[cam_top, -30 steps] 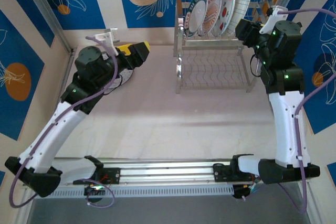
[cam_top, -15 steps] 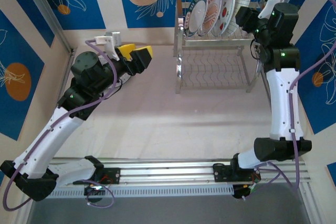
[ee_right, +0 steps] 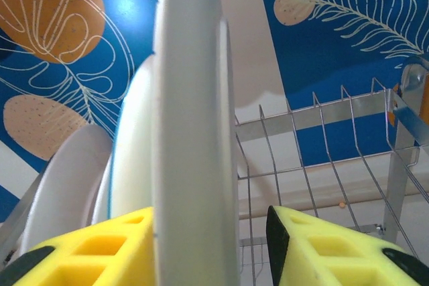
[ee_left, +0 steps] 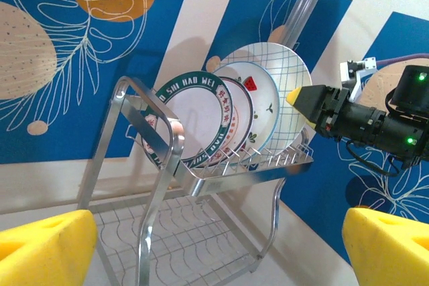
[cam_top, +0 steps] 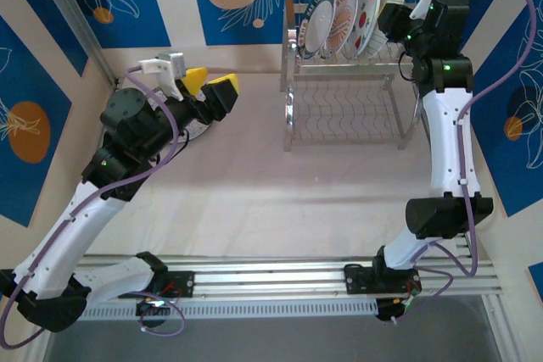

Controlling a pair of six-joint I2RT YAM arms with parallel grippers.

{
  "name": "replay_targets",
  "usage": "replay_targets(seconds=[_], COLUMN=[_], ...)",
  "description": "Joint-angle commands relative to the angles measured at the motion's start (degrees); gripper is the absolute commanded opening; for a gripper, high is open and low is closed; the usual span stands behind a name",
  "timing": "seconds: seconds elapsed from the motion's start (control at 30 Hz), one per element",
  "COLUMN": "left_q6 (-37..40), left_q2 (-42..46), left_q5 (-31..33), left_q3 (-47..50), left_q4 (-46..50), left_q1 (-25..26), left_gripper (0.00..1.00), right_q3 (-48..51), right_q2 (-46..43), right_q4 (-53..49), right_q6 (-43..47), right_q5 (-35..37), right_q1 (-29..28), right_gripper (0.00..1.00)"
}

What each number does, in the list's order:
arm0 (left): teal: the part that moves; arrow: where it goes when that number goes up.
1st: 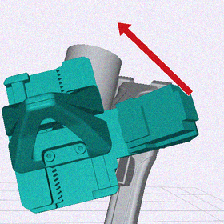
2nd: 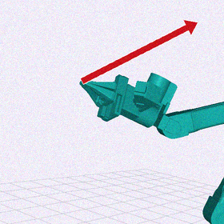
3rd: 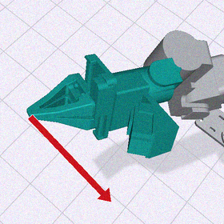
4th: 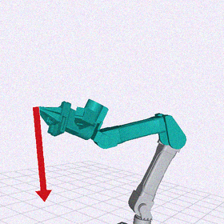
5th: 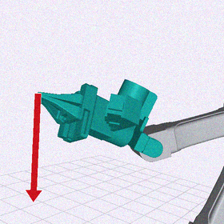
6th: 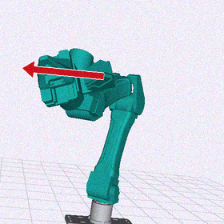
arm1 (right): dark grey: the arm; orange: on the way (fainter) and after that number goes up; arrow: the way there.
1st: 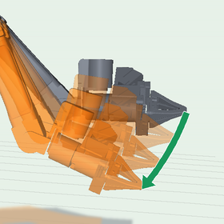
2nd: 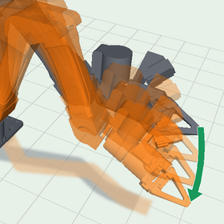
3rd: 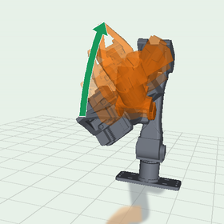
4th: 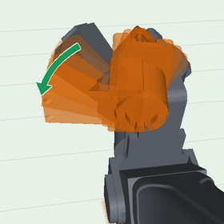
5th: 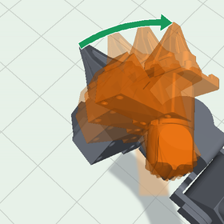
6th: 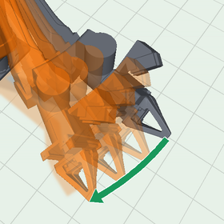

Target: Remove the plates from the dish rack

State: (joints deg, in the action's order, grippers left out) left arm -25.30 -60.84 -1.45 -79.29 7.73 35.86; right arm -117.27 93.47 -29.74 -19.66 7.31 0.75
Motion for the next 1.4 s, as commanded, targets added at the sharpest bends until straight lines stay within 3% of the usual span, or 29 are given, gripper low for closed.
replay_targets(seconds=[0.0,0.6,1.37], left_q6=[0.54,-0.02,-0.87], left_q2=[0.81,0.89,1.60], left_q5=[0.93,1.08,1.17], left_q3=[-0.96,-1.31,-1.75], left_q4=[-1.70,-1.23,-0.52], left_q1=[0.62,0.71,0.72], left_gripper=[0.94,0.95,0.95], right_q3=[-1.88,-6.92,-9.00], right_q2=[0.04,5.45,4.51], right_q4=[0.32,-0.78,-0.51], right_q6=[0.24,-0.02,4.16], right_q5=[0.93,0.48,10.81], right_q1=[-0.40,-1.23,-5.85], right_gripper=[0.44,0.39,0.07])
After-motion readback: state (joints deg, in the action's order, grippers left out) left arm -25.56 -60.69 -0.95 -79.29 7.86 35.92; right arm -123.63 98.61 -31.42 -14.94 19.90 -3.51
